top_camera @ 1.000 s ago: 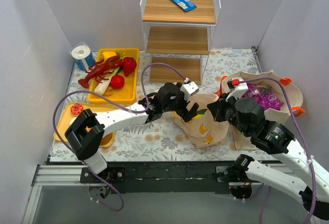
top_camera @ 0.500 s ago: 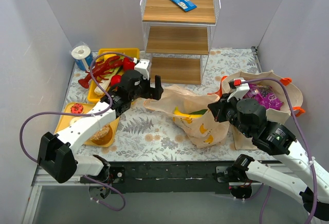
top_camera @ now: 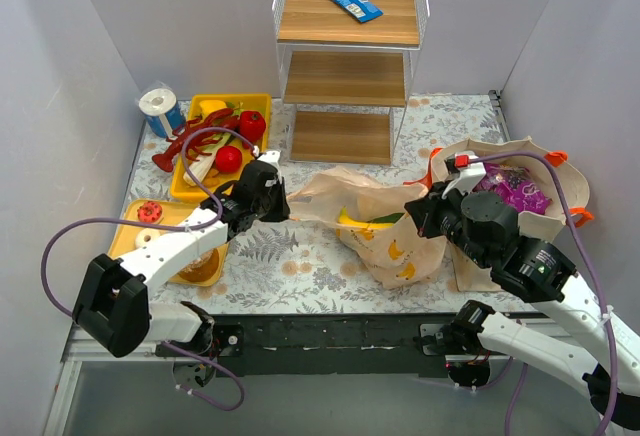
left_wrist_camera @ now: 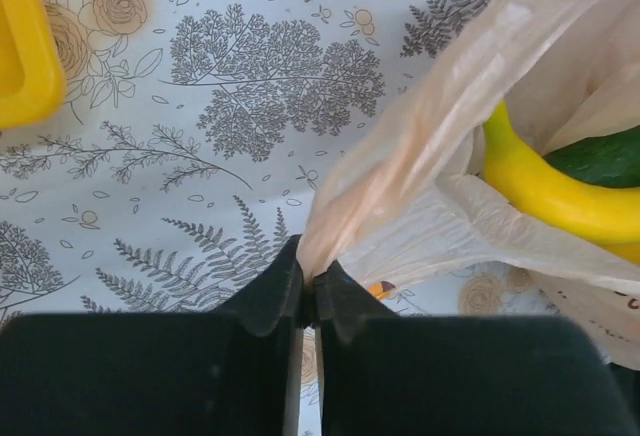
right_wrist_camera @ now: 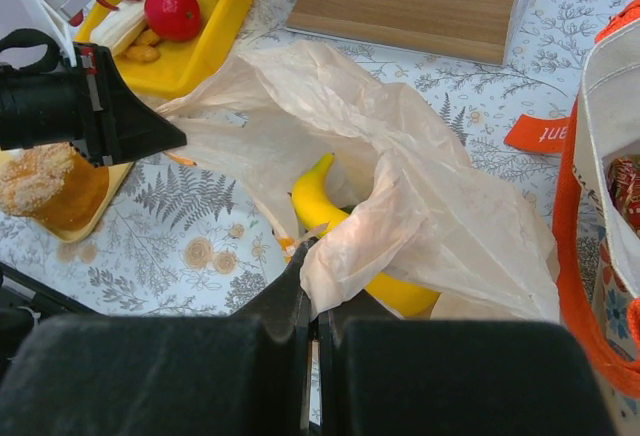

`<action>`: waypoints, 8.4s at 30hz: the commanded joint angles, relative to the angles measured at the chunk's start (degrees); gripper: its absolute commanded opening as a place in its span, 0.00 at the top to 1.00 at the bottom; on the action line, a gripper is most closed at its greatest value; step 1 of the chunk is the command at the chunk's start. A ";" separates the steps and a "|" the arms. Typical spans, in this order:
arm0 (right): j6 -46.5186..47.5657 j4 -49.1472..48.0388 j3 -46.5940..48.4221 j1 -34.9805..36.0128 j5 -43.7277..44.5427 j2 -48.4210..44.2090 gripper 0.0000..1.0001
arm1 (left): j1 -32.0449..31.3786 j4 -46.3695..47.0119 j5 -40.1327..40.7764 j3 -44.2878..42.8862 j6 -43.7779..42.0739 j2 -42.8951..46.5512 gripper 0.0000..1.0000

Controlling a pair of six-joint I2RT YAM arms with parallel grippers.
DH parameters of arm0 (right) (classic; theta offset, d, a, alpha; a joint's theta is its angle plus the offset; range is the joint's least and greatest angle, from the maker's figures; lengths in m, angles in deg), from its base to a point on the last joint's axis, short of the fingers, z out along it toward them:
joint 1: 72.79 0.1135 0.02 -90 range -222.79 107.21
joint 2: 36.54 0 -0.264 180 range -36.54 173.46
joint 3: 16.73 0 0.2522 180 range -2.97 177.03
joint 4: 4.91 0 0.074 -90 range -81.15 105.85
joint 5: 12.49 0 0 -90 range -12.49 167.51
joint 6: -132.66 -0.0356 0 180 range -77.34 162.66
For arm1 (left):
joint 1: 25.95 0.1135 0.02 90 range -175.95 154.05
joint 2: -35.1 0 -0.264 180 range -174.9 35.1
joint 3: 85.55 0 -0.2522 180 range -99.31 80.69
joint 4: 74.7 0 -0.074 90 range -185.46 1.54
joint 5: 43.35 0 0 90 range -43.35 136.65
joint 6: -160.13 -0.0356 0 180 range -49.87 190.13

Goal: Place the mixed food into the grocery bags and tie them

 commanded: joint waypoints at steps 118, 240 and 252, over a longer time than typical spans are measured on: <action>3.30 -5.32 0.44 -0.47 -2.22 4.57 0.99 | -24.65 20.55 -5.32 -11.03 -9.68 2.90 0.88; 21.67 -17.37 38.22 -6.19 -28.91 31.88 0.14 | 5.41 2.72 -9.63 -7.41 -4.23 25.66 0.86; 38.28 -25.52 40.36 9.37 -34.74 48.60 0.07 | 5.41 -0.18 -13.07 -6.89 -6.51 25.13 0.82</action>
